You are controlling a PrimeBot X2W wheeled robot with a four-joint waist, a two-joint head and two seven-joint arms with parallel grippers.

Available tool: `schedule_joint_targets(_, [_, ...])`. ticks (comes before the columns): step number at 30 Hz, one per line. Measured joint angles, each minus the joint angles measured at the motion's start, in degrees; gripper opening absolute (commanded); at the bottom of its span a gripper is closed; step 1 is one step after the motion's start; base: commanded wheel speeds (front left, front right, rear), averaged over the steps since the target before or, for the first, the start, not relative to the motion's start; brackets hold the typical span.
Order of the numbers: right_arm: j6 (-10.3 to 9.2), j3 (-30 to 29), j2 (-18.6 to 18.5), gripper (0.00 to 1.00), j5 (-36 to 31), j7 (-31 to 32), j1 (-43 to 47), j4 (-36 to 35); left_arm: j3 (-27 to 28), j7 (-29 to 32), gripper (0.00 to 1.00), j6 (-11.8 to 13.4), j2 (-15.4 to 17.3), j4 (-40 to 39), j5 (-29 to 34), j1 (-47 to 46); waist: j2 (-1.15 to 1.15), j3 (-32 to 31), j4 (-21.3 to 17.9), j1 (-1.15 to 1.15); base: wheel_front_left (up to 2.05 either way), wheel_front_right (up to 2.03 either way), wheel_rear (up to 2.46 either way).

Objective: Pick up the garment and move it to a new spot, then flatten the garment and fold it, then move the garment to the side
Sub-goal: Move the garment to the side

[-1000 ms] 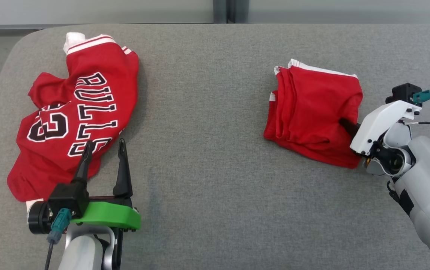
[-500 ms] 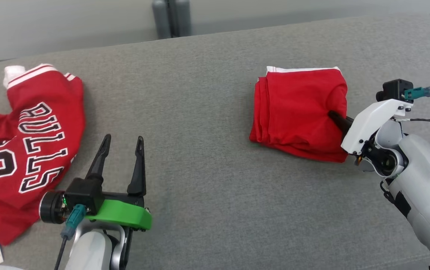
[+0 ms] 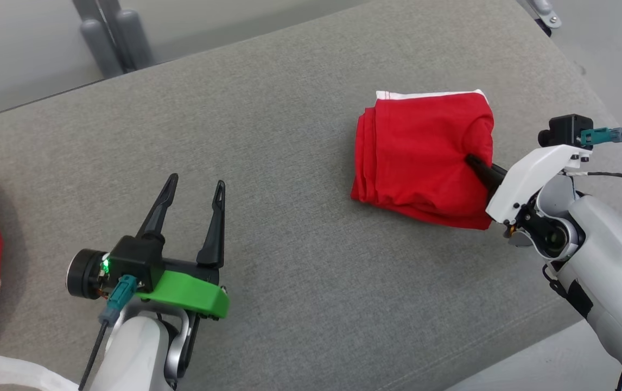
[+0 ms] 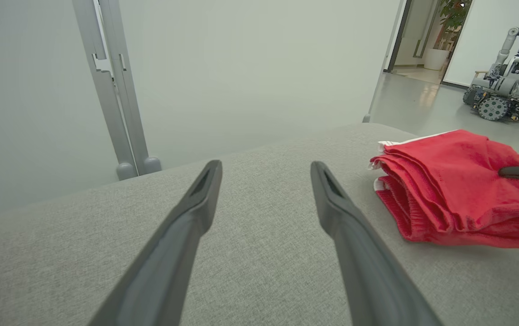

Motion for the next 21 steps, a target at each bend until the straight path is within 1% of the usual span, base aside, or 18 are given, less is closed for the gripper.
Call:
schedule_joint_targets(4, [0.00, 1.58, -1.22, 0.00, 0.94, -1.38, -0.47, -0.90, -0.67, 0.67, 1.00, -0.12, 0.30, -0.32, 0.42, -1.24, 0.00, 1.58, -2.37, 0.00, 0.00, 0.00, 0.00])
schedule_joint_targets(7, [0.00, 3.32, -2.48, 0.00, 0.88, -2.52, -1.78, -1.21, -1.23, 1.34, 1.00, -0.36, 0.62, -0.59, 0.51, -2.04, 0.00, 3.21, -3.11, 0.00, 0.00, 0.00, 0.00])
schedule_joint_targets(9, [0.00, 4.75, -4.02, 0.00, 0.40, -3.13, -3.04, -1.26, -1.67, 1.99, 1.00, -0.57, 0.80, -0.90, 0.75, -2.68, 0.00, 4.50, -3.22, 0.00, 0.00, 0.00, 0.00])
schedule_joint_targets(14, [0.00, 8.59, -8.71, 0.00, -1.12, -4.35, -7.87, -2.37, -2.50, 3.50, 1.00, -0.76, 2.01, -2.04, 1.54, -4.07, 0.00, 8.09, -2.28, 0.00, 0.00, 0.00, 0.00])
schedule_joint_targets(16, [0.02, 11.05, -10.44, 0.00, -2.48, -4.56, -9.99, -2.91, -2.69, 4.11, 1.00, -0.76, 2.46, -2.49, 1.65, -4.44, 0.00, 9.51, -1.75, 0.00, 0.00, 0.00, 0.00])
schedule_joint_targets(18, [0.01, 13.49, -12.69, 0.00, -4.21, -5.19, -12.43, -2.68, -3.00, 4.69, 1.00, -0.84, 2.89, -3.11, 2.02, -4.94, 0.00, 11.12, -1.12, 0.00, 0.00, 0.00, 0.00])
schedule_joint_targets(19, [0.01, 15.37, -14.56, 0.00, -5.00, -5.60, -14.34, -2.23, -3.25, 5.10, 1.00, -1.00, 3.15, -3.91, 2.41, -5.58, 0.00, 12.53, -0.50, 0.00, 0.00, 0.00, 0.00])
schedule_joint_targets(21, [0.01, 16.89, -16.23, 0.00, -5.37, -6.10, -16.24, -1.42, -3.50, 5.87, 1.00, -1.02, 3.56, -4.75, 2.74, -6.18, 0.00, 14.08, 0.20, 0.00, 0.00, 0.00, 0.00])
